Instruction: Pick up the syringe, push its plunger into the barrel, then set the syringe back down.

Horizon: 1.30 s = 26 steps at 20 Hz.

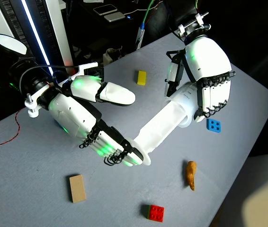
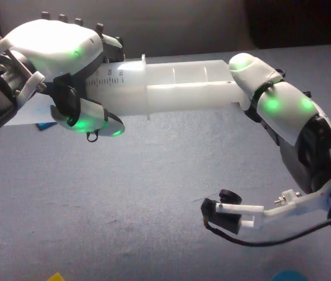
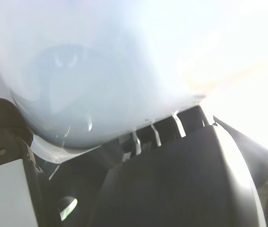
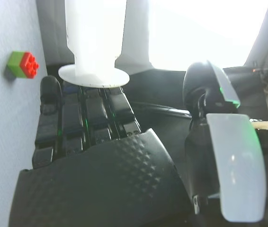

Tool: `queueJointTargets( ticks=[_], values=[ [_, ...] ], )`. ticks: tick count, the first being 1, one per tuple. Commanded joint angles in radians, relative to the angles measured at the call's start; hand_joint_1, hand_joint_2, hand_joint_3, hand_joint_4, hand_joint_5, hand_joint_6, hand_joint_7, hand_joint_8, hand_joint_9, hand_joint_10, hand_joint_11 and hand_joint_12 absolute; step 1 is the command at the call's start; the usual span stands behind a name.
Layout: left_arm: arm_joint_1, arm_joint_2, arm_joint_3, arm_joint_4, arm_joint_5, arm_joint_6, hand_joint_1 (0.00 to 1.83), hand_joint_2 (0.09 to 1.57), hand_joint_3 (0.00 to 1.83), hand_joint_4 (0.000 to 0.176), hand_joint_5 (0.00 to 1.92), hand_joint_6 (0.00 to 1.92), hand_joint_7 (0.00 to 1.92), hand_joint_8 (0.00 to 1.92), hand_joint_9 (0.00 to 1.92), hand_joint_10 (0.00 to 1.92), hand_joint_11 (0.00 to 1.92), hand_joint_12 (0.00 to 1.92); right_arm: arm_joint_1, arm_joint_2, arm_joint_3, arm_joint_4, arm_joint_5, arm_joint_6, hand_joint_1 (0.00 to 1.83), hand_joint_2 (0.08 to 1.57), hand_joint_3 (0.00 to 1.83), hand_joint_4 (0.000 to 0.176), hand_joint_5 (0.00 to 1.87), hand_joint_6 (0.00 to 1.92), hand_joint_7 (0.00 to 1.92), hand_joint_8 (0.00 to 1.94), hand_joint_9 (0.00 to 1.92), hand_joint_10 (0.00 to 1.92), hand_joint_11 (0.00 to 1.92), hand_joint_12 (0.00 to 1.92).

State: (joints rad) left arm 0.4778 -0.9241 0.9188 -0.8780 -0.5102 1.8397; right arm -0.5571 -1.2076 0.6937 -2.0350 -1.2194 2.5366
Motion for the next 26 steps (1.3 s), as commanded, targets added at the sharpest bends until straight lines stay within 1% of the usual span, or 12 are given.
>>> queueJointTargets(
  ticks=[1,4,5,9,16,17,18,19,20,21,23,26],
  values=[
    [-0.008,-0.002,-0.014,0.043,-0.083,-0.003,1.37,1.17,0.00,0.000,0.77,1.05,0.86,1.27,0.86,1.36,0.74,1.36,0.020,-0.011,-0.006,-0.129,-0.005,-0.006,0.01,1.15,0.00,0.000,0.06,0.00,0.05,0.00,0.06,0.01,0.00,0.31],
    [-0.001,-0.001,-0.021,0.050,-0.084,-0.003,1.37,1.17,0.00,0.000,0.83,0.96,0.83,1.33,0.84,1.37,0.74,1.34,0.027,-0.024,-0.006,-0.138,0.027,-0.020,0.00,1.16,0.00,0.000,0.05,0.00,0.05,0.00,0.06,0.00,0.00,0.33],
    [0.000,-0.001,-0.022,0.050,-0.084,-0.003,1.36,1.18,0.00,0.000,0.82,0.99,0.82,1.32,0.84,1.40,0.77,1.35,0.029,-0.027,-0.006,-0.138,0.028,-0.022,0.02,1.15,0.00,0.000,0.06,0.00,0.06,0.00,0.07,0.00,0.00,0.42],
    [0.006,0.000,-0.033,0.050,-0.086,-0.007,1.37,1.17,0.00,0.000,0.79,1.02,0.83,1.31,0.87,1.35,0.81,1.29,0.042,-0.054,-0.006,-0.143,0.066,-0.051,0.00,1.16,0.00,0.000,0.04,0.00,0.05,0.00,0.06,0.00,0.00,0.35],
    [0.009,0.001,-0.035,0.050,-0.091,-0.013,1.36,1.18,0.00,0.000,0.78,1.03,0.81,1.34,0.86,1.37,0.83,1.27,0.082,-0.109,0.005,-0.157,0.137,-0.095,0.02,1.14,0.00,0.000,0.06,0.00,0.06,0.00,0.08,0.00,0.00,0.38],
    [0.009,0.000,-0.033,0.050,-0.091,-0.013,1.47,1.17,0.00,0.000,0.77,1.03,0.80,1.35,0.88,1.29,0.70,1.53,0.085,-0.126,0.011,-0.159,0.146,-0.102,0.02,1.14,0.00,0.000,0.07,0.00,0.07,0.00,0.08,0.00,0.00,0.37],
    [0.010,0.000,-0.033,0.050,-0.091,-0.013,1.38,1.19,0.00,0.000,0.75,1.06,0.81,1.35,0.84,1.39,0.73,1.42,0.087,-0.141,0.018,-0.163,0.150,-0.104,0.02,1.15,0.00,0.000,0.07,0.00,0.07,0.00,0.08,0.00,0.00,0.37],
    [0.010,0.000,-0.032,0.050,-0.090,-0.013,1.37,1.18,0.00,0.000,0.77,1.01,0.82,1.36,0.84,1.38,0.77,1.37,0.089,-0.156,0.027,-0.164,0.156,-0.108,0.01,1.14,0.00,0.000,0.07,0.00,0.07,0.00,0.08,0.00,0.00,0.37],
    [0.012,0.000,-0.033,0.050,-0.090,-0.013,1.36,1.19,0.00,0.000,0.80,0.98,0.80,1.39,0.83,1.41,0.79,1.38,0.093,-0.175,0.037,-0.164,0.163,-0.122,0.02,1.14,0.00,0.000,0.08,0.01,0.07,0.00,0.08,0.00,0.00,0.37],
    [0.013,0.000,-0.033,0.050,-0.091,-0.013,1.35,1.22,0.00,0.000,0.80,0.98,0.69,1.51,0.77,1.50,0.78,1.41,0.096,-0.186,0.042,-0.164,0.164,-0.130,0.02,1.14,0.00,0.000,0.09,0.01,0.08,0.01,0.09,0.00,0.00,0.37],
    [0.018,0.000,-0.035,0.050,-0.092,-0.014,1.35,1.21,0.00,0.000,0.80,0.98,0.70,1.50,0.80,1.47,0.80,1.34,0.104,-0.209,0.049,-0.164,0.165,-0.135,0.00,1.14,0.00,0.000,0.09,0.01,0.09,0.01,0.10,0.01,0.00,0.42],
    [0.019,0.000,-0.034,0.050,-0.092,-0.014,1.36,1.17,0.00,0.000,0.81,1.02,0.83,1.36,0.85,1.33,0.75,1.24,0.120,-0.245,0.056,-0.164,0.179,-0.150,0.01,1.14,0.00,0.000,0.09,0.00,0.09,0.00,0.09,0.00,0.00,0.39]
  ],
)
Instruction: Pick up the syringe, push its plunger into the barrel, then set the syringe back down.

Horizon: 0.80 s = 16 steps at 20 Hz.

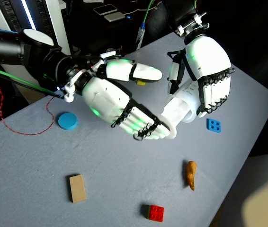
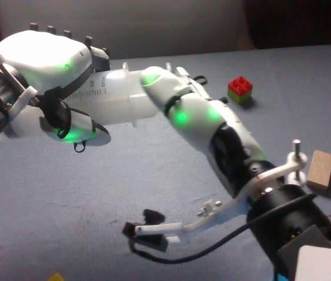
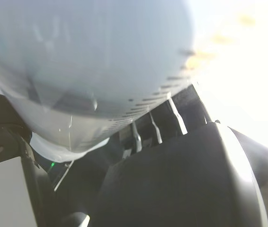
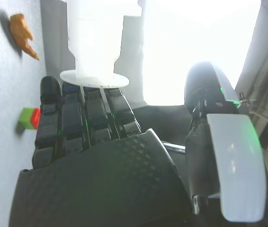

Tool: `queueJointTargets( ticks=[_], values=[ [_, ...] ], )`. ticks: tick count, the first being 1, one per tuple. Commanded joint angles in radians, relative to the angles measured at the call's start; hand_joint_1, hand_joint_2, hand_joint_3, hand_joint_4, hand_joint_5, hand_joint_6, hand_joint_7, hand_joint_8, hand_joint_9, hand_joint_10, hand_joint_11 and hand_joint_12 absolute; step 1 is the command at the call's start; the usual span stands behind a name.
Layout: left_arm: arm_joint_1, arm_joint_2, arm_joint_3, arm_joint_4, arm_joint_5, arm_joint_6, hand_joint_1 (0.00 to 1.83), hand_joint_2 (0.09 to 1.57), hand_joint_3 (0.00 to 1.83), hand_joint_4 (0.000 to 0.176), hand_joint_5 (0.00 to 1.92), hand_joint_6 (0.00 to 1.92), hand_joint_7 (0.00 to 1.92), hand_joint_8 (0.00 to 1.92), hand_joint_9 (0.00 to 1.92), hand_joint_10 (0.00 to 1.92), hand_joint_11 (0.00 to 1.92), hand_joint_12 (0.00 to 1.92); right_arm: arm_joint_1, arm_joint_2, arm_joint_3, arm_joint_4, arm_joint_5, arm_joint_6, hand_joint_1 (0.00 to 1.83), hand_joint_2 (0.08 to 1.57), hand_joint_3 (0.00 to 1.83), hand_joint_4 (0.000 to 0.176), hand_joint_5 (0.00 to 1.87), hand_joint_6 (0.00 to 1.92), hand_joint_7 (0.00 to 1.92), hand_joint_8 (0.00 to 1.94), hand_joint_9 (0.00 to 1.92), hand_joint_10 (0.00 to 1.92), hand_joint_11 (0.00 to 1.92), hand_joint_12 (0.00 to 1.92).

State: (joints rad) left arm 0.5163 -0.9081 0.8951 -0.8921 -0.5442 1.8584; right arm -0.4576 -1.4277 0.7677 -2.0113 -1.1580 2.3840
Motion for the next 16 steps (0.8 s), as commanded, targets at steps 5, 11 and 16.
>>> queueJointTargets(
  ticks=[5,11,16],
  values=[
    [-0.021,-0.016,-0.009,0.064,-0.058,-0.034,1.39,1.17,0.00,0.000,0.81,1.01,0.82,1.33,0.87,1.32,0.73,1.38,0.036,-0.064,-0.015,-0.187,0.128,-0.016,0.02,1.13,0.00,0.000,0.08,0.00,0.08,0.00,0.09,0.00,0.00,0.39],
    [-0.019,-0.016,-0.010,0.064,-0.058,-0.034,1.39,1.17,0.00,0.000,0.79,1.04,0.81,1.36,0.87,1.32,0.73,1.39,0.019,-0.031,-0.022,-0.187,0.121,-0.013,0.00,1.14,0.00,0.000,0.06,0.00,0.05,0.00,0.07,0.00,0.00,0.36],
    [-0.009,-0.016,-0.013,0.111,-0.043,-0.039,1.36,1.19,0.00,0.000,0.81,1.01,0.76,1.44,0.84,1.37,0.82,1.29,0.000,0.121,-0.096,-0.187,0.116,0.031,0.00,1.15,0.00,0.000,0.08,0.00,0.07,0.00,0.09,0.00,0.00,0.41]
  ],
)
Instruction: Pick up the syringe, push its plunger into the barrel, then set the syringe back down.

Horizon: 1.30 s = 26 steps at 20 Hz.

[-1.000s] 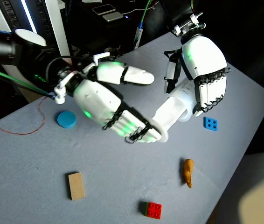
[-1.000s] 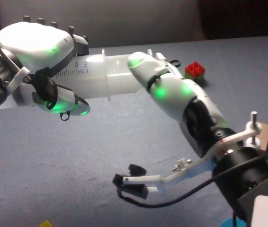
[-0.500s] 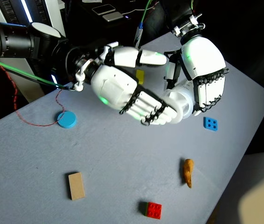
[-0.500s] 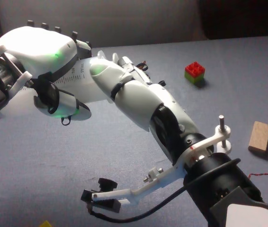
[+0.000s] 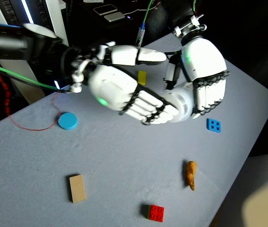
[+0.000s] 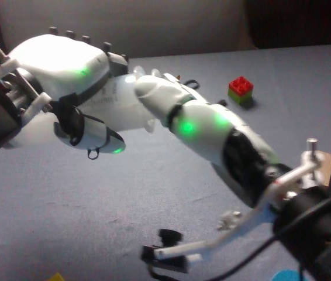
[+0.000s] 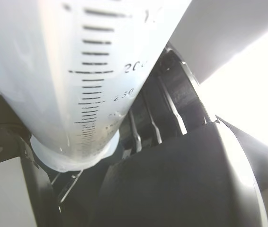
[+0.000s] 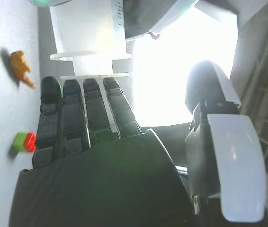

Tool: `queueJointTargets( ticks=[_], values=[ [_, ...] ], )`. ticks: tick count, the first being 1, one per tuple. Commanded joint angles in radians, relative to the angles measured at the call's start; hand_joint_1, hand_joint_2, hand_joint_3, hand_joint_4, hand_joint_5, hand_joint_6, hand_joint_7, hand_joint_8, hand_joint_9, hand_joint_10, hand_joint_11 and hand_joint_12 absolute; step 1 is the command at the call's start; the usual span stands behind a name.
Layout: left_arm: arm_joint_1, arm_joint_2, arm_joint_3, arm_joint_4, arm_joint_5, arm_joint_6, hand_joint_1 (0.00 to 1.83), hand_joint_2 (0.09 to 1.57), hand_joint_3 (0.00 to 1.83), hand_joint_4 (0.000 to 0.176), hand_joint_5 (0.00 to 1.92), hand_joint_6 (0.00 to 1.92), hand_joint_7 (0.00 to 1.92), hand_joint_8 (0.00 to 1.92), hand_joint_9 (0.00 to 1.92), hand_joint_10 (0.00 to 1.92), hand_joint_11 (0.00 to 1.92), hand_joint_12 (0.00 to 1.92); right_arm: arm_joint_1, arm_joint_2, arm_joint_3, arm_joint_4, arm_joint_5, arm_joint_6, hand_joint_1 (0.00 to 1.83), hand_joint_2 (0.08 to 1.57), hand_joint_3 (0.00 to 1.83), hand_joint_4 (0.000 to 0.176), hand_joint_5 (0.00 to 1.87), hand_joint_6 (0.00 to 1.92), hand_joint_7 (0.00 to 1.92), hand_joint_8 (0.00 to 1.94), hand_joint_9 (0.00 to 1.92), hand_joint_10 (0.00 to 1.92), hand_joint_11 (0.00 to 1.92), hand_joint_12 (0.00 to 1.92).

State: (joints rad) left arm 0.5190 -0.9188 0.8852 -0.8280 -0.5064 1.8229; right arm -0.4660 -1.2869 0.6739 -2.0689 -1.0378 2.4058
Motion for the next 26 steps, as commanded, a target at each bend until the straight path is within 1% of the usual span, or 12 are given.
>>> queueJointTargets(
  ticks=[1,8,9,12,14,15,19,21,22,23,24,26],
  values=[
    [-0.009,-0.006,-0.004,0.047,-0.075,-0.003,1.36,1.18,0.00,0.000,0.80,1.01,0.81,1.37,0.86,1.34,0.77,1.33,0.006,0.017,-0.020,-0.130,-0.004,0.017,0.00,1.15,0.00,0.000,0.06,0.00,0.05,0.00,0.08,0.00,0.00,0.39],
    [0.028,-0.029,-0.006,0.062,-0.085,-0.003,1.36,1.18,0.00,0.000,0.82,1.00,0.79,1.40,0.84,1.37,0.76,1.34,-0.018,0.278,-0.099,-0.130,0.002,0.033,0.03,1.16,0.00,0.000,0.07,0.00,0.06,0.00,0.07,0.00,0.00,0.37],
    [0.036,-0.035,-0.005,0.064,-0.090,-0.003,1.36,1.18,0.00,0.000,0.78,1.06,0.81,1.36,0.86,1.34,0.75,1.33,-0.023,0.311,-0.108,-0.130,0.009,0.028,0.04,1.15,0.00,0.000,0.09,0.00,0.08,0.00,0.10,0.01,0.00,0.43],
    [0.051,-0.071,0.017,0.064,-0.093,-0.003,1.36,1.19,0.00,0.000,0.77,1.06,0.78,1.41,0.84,1.38,0.78,1.35,-0.035,0.413,-0.122,-0.130,0.071,-0.036,0.01,1.16,0.00,0.000,0.08,0.00,0.08,0.00,0.09,0.00,0.00,0.39],
    [0.057,-0.096,0.033,0.064,-0.093,-0.006,1.36,1.20,0.00,0.000,0.74,1.10,0.81,1.38,0.81,1.41,0.71,1.40,-0.028,0.468,-0.121,-0.132,0.162,-0.138,0.02,1.16,0.00,0.000,0.08,0.00,0.07,0.00,0.08,0.00,0.00,0.33],
    [0.062,-0.109,0.040,0.064,-0.093,-0.006,1.36,1.19,0.00,0.000,0.74,1.11,0.83,1.35,0.85,1.34,0.75,1.33,-0.020,0.486,-0.117,-0.154,0.202,-0.195,0.01,1.16,0.00,0.000,0.08,0.00,0.07,0.00,0.07,0.00,0.00,0.33],
    [0.090,-0.155,0.069,0.064,-0.093,-0.006,1.36,1.19,0.00,0.000,0.79,1.06,0.78,1.39,0.85,1.37,0.79,1.33,0.028,0.567,-0.104,-0.159,0.344,-0.389,0.03,1.16,0.00,0.000,0.08,0.00,0.06,0.00,0.07,0.00,0.00,0.34],
    [0.108,-0.171,0.077,0.064,-0.093,-0.006,1.36,1.18,0.00,0.000,0.76,1.10,0.80,1.34,0.88,1.33,0.82,1.29,0.076,0.599,-0.104,-0.159,0.418,-0.588,0.05,1.15,0.00,0.000,0.09,0.00,0.07,0.00,0.08,0.00,0.00,0.39],
    [0.114,-0.175,0.079,0.064,-0.095,-0.006,1.36,1.18,0.00,0.000,0.76,1.09,0.81,1.33,0.87,1.34,0.81,1.31,0.088,0.617,-0.104,-0.159,0.457,-0.633,0.04,1.15,0.00,0.000,0.09,0.00,0.07,0.00,0.08,0.00,0.00,0.37],
    [0.124,-0.184,0.084,0.064,-0.101,-0.006,1.37,1.16,0.00,0.000,0.79,1.01,0.85,1.30,0.93,1.32,0.84,1.33,0.104,0.641,-0.101,-0.158,0.530,-0.666,0.05,1.14,0.00,0.000,0.09,0.00,0.08,0.00,0.09,0.00,0.00,0.38],
    [0.132,-0.194,0.090,0.064,-0.101,-0.006,1.36,1.19,0.00,0.000,0.76,1.04,0.80,1.35,0.87,1.39,0.83,1.35,0.126,0.655,-0.088,-0.158,0.623,-0.693,0.03,1.15,0.00,0.000,0.08,0.00,0.07,0.00,0.07,0.00,0.00,0.36],
    [0.145,-0.204,0.097,0.064,-0.098,0.008,1.36,1.19,0.00,0.000,0.76,1.07,0.79,1.38,0.83,1.41,0.77,1.39,0.171,0.646,-0.056,-0.158,0.749,-0.835,0.05,1.14,0.00,0.000,0.07,0.00,0.06,0.00,0.06,0.00,0.00,0.32]
  ],
)
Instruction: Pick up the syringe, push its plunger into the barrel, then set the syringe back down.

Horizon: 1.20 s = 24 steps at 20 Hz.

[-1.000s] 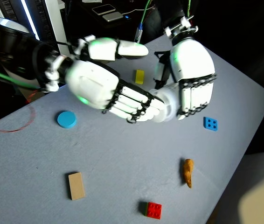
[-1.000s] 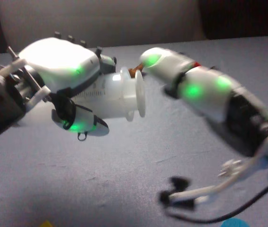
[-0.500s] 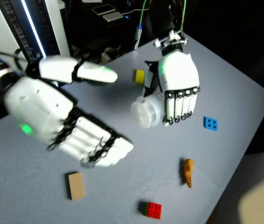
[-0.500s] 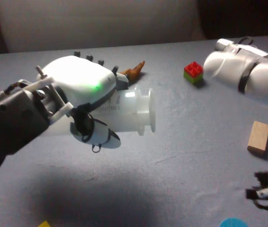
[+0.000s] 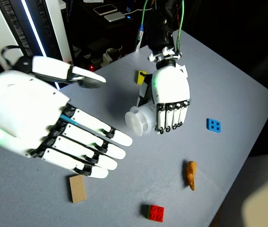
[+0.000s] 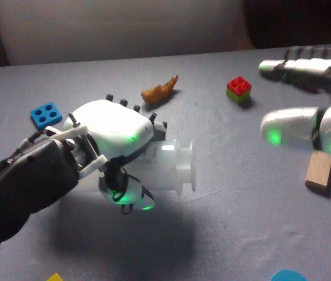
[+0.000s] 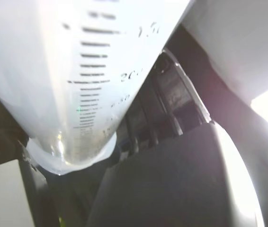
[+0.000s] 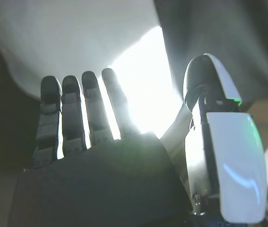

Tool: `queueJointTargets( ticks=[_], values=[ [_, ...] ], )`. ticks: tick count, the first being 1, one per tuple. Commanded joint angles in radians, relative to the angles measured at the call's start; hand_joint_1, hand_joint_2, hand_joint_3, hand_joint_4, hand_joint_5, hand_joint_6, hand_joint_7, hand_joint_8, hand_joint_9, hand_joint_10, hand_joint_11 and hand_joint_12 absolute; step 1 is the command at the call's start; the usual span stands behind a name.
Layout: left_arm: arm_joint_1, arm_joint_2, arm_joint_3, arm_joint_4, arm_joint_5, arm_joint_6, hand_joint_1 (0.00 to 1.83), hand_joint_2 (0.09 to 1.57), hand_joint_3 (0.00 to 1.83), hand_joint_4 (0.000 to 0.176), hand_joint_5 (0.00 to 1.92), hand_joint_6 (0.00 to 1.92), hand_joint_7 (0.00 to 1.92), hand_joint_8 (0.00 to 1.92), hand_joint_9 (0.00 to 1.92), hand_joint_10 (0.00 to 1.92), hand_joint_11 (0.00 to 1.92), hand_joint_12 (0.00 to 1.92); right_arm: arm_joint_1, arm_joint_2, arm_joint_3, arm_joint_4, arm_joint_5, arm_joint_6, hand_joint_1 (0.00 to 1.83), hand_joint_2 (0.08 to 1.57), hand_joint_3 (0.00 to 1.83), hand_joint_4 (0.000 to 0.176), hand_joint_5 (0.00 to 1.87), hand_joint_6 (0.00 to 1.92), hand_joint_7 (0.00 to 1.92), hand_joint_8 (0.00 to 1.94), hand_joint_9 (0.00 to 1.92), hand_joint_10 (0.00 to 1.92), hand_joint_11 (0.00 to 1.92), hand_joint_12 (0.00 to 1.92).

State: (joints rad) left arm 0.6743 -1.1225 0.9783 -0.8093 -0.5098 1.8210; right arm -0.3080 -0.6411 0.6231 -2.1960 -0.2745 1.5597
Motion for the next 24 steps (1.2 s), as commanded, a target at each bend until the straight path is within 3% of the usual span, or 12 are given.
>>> queueJointTargets(
  ticks=[1,5,9,11,12,13,14,15,16,18,22,24],
  values=[
    [-0.011,-0.007,0.008,0.045,-0.084,0.039,1.36,1.18,0.00,0.000,0.79,1.05,0.80,1.37,0.84,1.37,0.75,1.38,0.012,-0.002,-0.002,-0.031,-0.009,-0.070,0.05,1.14,0.00,0.000,0.07,0.00,0.06,0.00,0.06,0.00,0.00,0.31],
    [-0.003,-0.012,0.019,0.045,-0.068,0.088,1.36,1.19,0.00,0.000,0.79,1.05,0.75,1.42,0.84,1.41,0.82,1.35,0.034,-0.029,-0.003,-0.031,0.011,-0.340,0.02,1.15,0.00,0.000,0.07,0.00,0.06,0.00,0.07,0.00,0.00,0.31],
    [0.006,-0.022,0.045,0.045,-0.057,0.109,1.36,1.18,0.00,0.000,0.82,1.06,0.76,1.40,0.84,1.35,0.76,1.32,0.059,-0.045,-0.004,-0.031,0.020,-0.327,0.03,1.15,0.00,0.000,0.09,0.01,0.09,0.01,0.09,0.01,0.00,0.35],
    [0.006,-0.033,0.060,0.045,-0.050,0.109,1.35,1.20,0.00,0.000,0.71,1.19,0.78,1.38,0.83,1.41,0.70,1.39,0.064,-0.051,-0.007,-0.031,0.014,-0.327,0.03,1.16,0.00,0.000,0.09,0.00,0.09,0.00,0.09,0.00,0.00,0.34],
    [0.006,-0.038,0.067,0.045,-0.044,0.109,1.35,1.20,0.00,0.000,0.68,1.30,0.86,1.25,0.80,1.38,0.58,1.40,0.065,-0.053,-0.009,-0.031,0.007,-0.327,0.03,1.16,0.00,0.000,0.10,0.00,0.10,0.00,0.09,0.00,0.00,0.36],
    [0.006,-0.042,0.072,0.045,-0.043,0.109,1.22,1.22,0.00,0.000,0.66,1.36,0.88,1.24,0.78,1.02,0.57,1.36,0.065,-0.056,-0.011,-0.031,-0.003,-0.330,0.03,1.15,0.00,0.000,0.10,0.00,0.10,0.00,0.09,0.00,0.00,0.37],
    [0.006,-0.047,0.077,0.045,-0.043,0.109,1.18,1.23,0.00,0.000,0.66,1.38,0.87,1.26,0.76,0.84,0.52,1.33,0.065,-0.057,-0.012,-0.031,-0.008,-0.336,0.02,1.16,0.00,0.000,0.10,0.00,0.09,0.00,0.09,0.00,0.00,0.38],
    [0.006,-0.051,0.079,0.045,-0.043,0.109,1.10,1.25,0.00,0.000,0.70,1.38,0.77,0.75,0.72,0.69,0.47,1.25,0.065,-0.059,-0.012,-0.031,-0.012,-0.339,0.02,1.16,0.00,0.000,0.10,0.00,0.09,0.00,0.09,0.00,0.00,0.39],
    [0.006,-0.054,0.080,0.045,-0.042,0.109,1.02,1.18,0.00,0.000,0.59,0.76,0.75,0.44,0.69,0.50,0.40,1.16,0.064,-0.062,-0.012,-0.031,-0.018,-0.342,0.00,1.17,0.00,0.000,0.08,0.00,0.08,0.00,0.08,0.00,0.00,0.35],
    [0.006,-0.057,0.079,0.045,-0.042,0.108,0.95,1.11,0.00,0.000,0.64,0.19,0.72,0.11,0.67,0.25,0.32,1.12,0.061,-0.066,-0.012,-0.031,-0.023,-0.344,0.03,1.16,0.00,0.000,0.08,0.00,0.07,0.00,0.07,0.00,0.00,0.34],
    [0.007,-0.057,0.074,0.045,-0.041,0.108,0.72,1.05,0.00,0.000,0.50,0.00,0.45,0.00,0.41,0.01,0.02,1.04,0.062,-0.068,-0.012,-0.031,-0.032,-0.345,0.03,1.15,0.00,0.000,0.09,0.00,0.08,0.00,0.07,0.00,0.00,0.35],
    [0.007,-0.057,0.072,0.045,-0.036,0.107,0.62,1.04,0.00,0.000,0.35,0.00,0.29,0.00,0.26,0.00,0.00,0.79,0.063,-0.068,-0.012,-0.031,-0.036,-0.345,0.03,1.15,0.00,0.000,0.10,0.00,0.09,0.00,0.08,0.00,0.00,0.37]
  ],
)
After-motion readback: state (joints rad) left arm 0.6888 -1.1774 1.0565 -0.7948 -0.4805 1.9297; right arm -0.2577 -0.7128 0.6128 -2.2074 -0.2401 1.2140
